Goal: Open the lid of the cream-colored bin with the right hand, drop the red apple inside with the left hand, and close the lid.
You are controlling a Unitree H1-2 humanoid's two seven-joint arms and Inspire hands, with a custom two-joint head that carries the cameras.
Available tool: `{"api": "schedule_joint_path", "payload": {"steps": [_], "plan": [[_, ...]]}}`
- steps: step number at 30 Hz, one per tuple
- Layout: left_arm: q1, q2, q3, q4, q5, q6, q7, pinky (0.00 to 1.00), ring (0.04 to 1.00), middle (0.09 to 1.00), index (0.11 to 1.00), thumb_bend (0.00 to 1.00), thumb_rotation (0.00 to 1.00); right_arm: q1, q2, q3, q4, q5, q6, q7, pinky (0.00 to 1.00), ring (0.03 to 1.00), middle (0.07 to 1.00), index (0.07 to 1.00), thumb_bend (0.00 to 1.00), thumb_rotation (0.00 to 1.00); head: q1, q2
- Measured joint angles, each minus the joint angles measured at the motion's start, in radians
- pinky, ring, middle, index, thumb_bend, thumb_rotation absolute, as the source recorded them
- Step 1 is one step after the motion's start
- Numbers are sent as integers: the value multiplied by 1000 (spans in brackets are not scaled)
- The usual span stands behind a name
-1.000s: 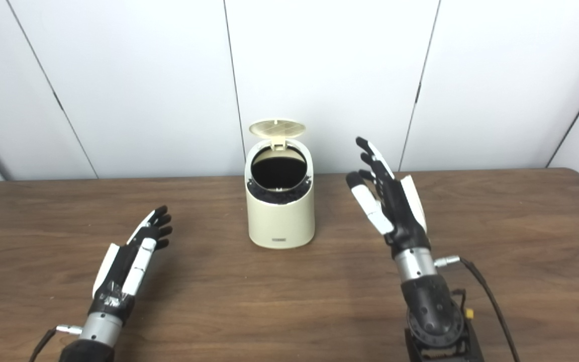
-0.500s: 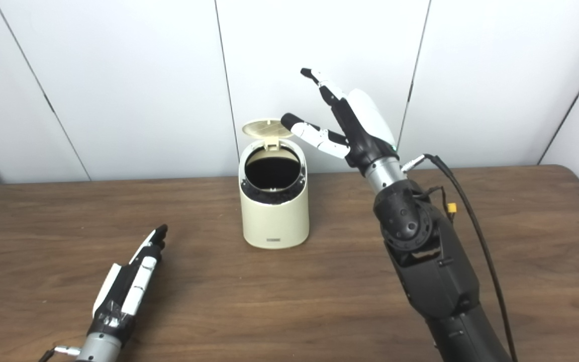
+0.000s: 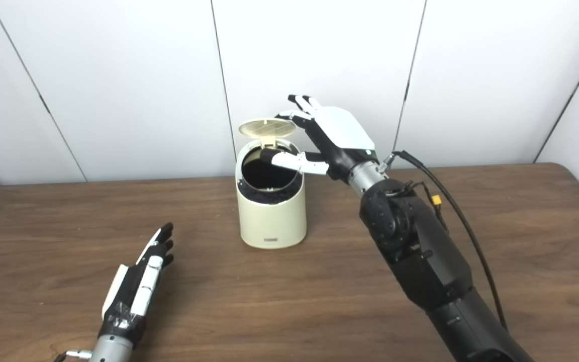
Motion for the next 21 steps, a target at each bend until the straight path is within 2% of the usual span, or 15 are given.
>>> {"api": "schedule_joint_path", "payload": {"steps": [14, 21], "plan": [[1, -20, -9, -24, 18, 22, 5, 936, 970, 993, 1000, 594, 1000, 12, -8, 11, 0, -22, -29, 20, 954, 1000, 967, 764, 543, 931, 14, 15], [1, -24, -10, -26, 25, 26, 8, 935, 963, 986, 1000, 590, 1000, 64, -50, 19, -84, -50, -33, 64, 958, 1000, 950, 770, 550, 919, 22, 25]]}}
